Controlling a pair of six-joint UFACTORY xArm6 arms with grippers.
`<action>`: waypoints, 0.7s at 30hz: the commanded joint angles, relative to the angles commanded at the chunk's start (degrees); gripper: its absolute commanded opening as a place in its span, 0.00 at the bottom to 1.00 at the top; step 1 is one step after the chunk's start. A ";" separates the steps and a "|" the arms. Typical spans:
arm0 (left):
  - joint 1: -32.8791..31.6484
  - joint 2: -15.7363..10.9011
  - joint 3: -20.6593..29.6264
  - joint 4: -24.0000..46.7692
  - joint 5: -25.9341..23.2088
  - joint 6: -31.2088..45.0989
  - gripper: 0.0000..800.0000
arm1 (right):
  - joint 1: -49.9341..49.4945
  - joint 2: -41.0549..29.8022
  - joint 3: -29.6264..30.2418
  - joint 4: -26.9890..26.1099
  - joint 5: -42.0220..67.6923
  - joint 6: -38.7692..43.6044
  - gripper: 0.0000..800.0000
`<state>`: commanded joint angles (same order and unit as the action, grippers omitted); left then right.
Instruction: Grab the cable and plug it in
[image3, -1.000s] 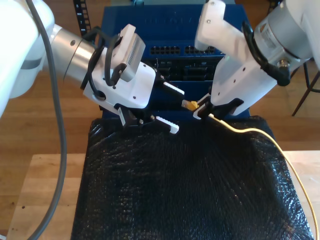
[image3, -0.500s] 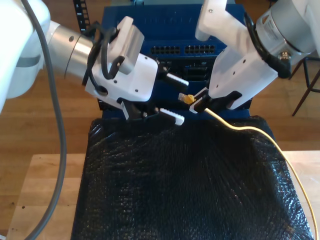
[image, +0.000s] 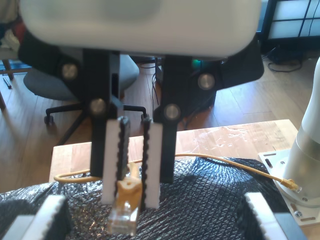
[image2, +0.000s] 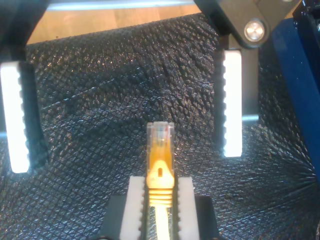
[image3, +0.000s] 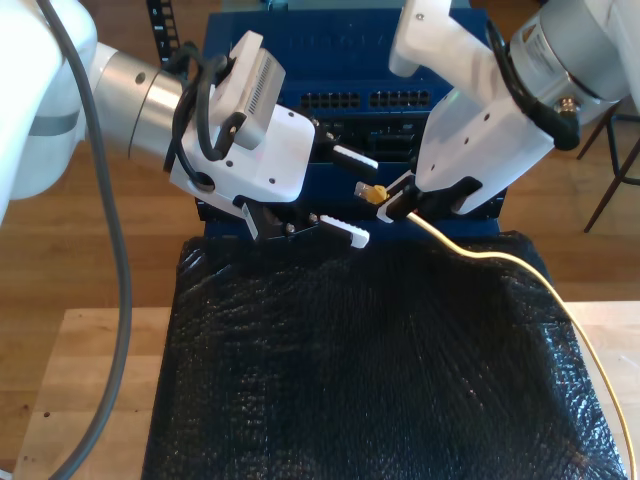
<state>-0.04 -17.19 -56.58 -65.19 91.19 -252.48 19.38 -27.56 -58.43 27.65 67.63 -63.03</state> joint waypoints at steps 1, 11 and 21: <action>0.00 0.00 -0.09 0.00 0.00 0.00 0.94 | -0.09 0.00 0.00 0.00 0.00 0.00 0.01; 0.09 -0.09 0.00 0.00 -0.18 0.00 0.81 | -0.44 -0.09 0.26 0.79 0.18 0.00 0.01; 0.09 -0.09 -0.09 0.00 -0.53 0.79 0.61 | -0.53 0.00 0.26 0.97 0.53 0.00 0.01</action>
<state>0.04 -17.27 -56.67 -65.19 90.66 -251.69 18.86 -27.56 -58.16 28.62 68.15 -63.03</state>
